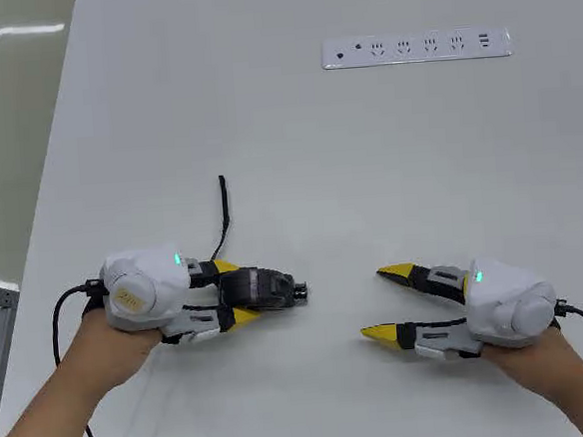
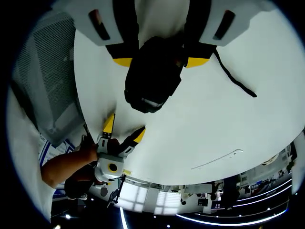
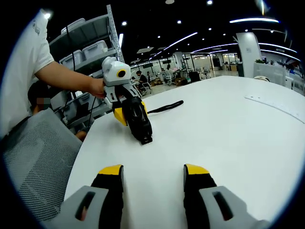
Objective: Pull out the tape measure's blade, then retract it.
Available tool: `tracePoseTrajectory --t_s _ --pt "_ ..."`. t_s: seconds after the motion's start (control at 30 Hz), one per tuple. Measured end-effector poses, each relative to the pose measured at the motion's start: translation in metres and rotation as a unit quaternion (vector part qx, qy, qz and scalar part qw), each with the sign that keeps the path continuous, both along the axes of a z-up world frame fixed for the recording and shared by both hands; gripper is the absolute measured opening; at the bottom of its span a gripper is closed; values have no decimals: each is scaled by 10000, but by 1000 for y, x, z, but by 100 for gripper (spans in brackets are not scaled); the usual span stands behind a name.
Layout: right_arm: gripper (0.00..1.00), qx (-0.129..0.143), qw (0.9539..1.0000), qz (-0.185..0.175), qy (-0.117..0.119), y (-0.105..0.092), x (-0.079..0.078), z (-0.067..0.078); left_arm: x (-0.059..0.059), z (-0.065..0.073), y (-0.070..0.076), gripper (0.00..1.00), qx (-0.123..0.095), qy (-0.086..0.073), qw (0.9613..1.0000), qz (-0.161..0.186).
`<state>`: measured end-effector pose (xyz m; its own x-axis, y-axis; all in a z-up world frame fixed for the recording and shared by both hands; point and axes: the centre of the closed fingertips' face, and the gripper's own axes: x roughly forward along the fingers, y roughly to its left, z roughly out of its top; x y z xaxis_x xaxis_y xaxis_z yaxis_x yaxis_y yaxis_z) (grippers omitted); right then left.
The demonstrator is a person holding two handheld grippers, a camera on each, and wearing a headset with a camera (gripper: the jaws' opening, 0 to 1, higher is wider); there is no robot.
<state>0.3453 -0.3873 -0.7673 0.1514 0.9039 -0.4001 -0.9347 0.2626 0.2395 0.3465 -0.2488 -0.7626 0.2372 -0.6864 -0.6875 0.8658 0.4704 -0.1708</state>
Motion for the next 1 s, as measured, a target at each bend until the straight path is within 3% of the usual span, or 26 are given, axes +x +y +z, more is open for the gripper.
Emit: tracePoseTrajectory --t_s 0.2,0.3,1.0 --pt "49 36 9996 174 -225 14 3 -2 0 0 -1 33 57 0 10000 -51" --pt "50 185 9993 239 -220 22 4 0 0 0 0 33 69 23 10000 -54" --pt "44 262 9962 662 -503 50 5 -3 0 0 -1 33 74 59 9999 -119"
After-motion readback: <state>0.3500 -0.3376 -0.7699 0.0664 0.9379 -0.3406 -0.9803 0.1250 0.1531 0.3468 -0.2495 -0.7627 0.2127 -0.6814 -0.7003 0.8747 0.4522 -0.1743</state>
